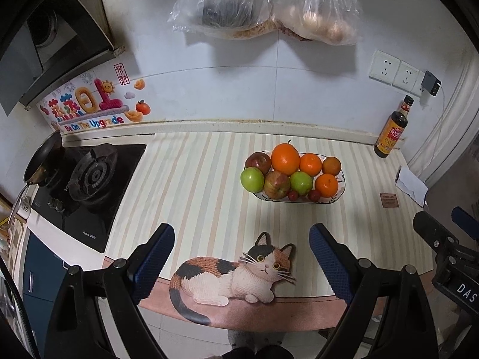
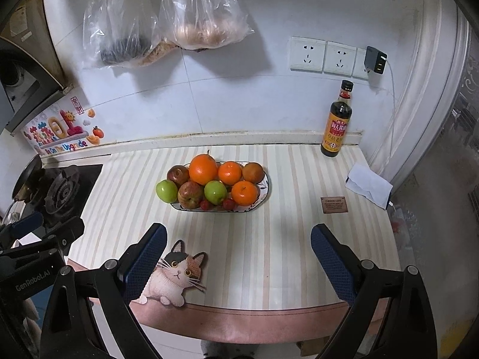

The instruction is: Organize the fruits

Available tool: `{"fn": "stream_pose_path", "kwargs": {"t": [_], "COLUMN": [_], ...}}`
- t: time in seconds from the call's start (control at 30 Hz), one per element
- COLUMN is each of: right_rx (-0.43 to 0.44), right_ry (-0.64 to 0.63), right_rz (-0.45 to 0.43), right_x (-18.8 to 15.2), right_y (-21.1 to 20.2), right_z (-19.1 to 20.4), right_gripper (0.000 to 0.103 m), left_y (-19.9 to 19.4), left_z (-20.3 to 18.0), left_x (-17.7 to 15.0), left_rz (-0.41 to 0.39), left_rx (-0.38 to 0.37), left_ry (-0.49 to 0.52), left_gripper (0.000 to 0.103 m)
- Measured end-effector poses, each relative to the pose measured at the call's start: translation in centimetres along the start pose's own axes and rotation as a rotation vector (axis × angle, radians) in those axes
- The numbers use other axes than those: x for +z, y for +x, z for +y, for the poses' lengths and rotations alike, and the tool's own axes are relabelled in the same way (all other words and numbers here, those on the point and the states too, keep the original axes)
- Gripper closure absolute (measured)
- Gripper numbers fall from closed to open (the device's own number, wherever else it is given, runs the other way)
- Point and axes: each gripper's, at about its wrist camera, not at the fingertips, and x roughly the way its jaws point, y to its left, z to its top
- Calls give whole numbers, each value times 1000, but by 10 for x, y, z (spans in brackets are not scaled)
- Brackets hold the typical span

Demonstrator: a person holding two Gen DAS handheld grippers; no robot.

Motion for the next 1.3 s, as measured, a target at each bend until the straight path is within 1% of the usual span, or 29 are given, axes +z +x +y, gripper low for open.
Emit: {"fn": "stream_pose_path", "kwargs": {"t": [0.17, 0.2, 0.23, 0.27, 1.3], "right_rx": [-6, -6, -7, -7, -18], "right_ry": [-1, -3, -3, -2, 5], "right_rz": [1, 2, 3, 4, 5], "right_x": [1, 1, 1, 1, 0], "right_y": [2, 2, 3, 3, 5], "right_z": [2, 2, 2, 2, 1], "right_gripper": [4, 4, 4, 4, 4], "left_y": [3, 3, 3, 4, 3], "left_z": [2, 3, 3, 4, 4], "left_x": [3, 2, 3, 3, 9], "left_rz": [-2, -5, -5, -7, -12], "left_rx": [1, 2, 2, 1, 0], "left_ry": [-2, -3, -4, -6, 0], "left_gripper": [11, 9, 2, 1, 1]}}
